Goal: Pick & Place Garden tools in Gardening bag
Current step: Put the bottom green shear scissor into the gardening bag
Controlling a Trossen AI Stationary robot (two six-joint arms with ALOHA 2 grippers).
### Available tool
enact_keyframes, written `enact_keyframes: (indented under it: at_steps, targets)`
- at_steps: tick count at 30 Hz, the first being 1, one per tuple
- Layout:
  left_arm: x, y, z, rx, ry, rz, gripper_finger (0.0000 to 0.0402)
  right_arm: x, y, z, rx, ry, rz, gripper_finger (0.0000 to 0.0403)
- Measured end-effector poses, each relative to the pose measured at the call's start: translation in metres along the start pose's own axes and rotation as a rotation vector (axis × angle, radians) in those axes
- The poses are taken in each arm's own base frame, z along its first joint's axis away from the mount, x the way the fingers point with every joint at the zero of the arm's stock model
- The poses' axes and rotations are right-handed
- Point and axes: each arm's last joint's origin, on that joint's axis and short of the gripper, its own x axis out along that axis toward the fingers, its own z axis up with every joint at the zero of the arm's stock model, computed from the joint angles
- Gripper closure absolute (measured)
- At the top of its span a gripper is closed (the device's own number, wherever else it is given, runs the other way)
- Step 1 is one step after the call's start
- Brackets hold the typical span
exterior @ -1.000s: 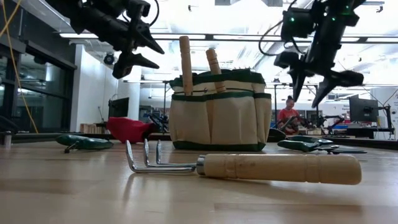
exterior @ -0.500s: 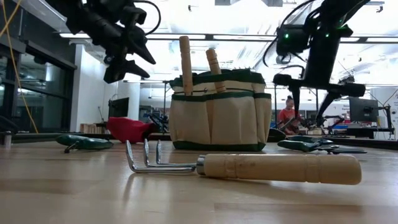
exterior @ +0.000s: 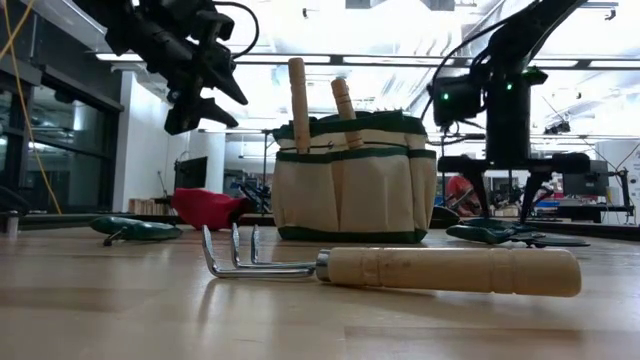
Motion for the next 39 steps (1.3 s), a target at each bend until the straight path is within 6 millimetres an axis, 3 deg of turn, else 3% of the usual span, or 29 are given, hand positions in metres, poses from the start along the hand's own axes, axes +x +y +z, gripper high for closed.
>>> enact_keyframes:
  at_steps: [20, 39]
  targets:
    - [0.000, 0.002, -0.003, 0.010, 0.030, 0.014, 0.0233, 0.030, 0.010, 0.012, -0.013, 0.014, -0.095, 0.0205]
    - [0.000, 0.002, -0.003, 0.005, 0.025, 0.025, 0.0233, 0.032, 0.011, 0.011, -0.249, 0.043, -0.075, 0.0368]
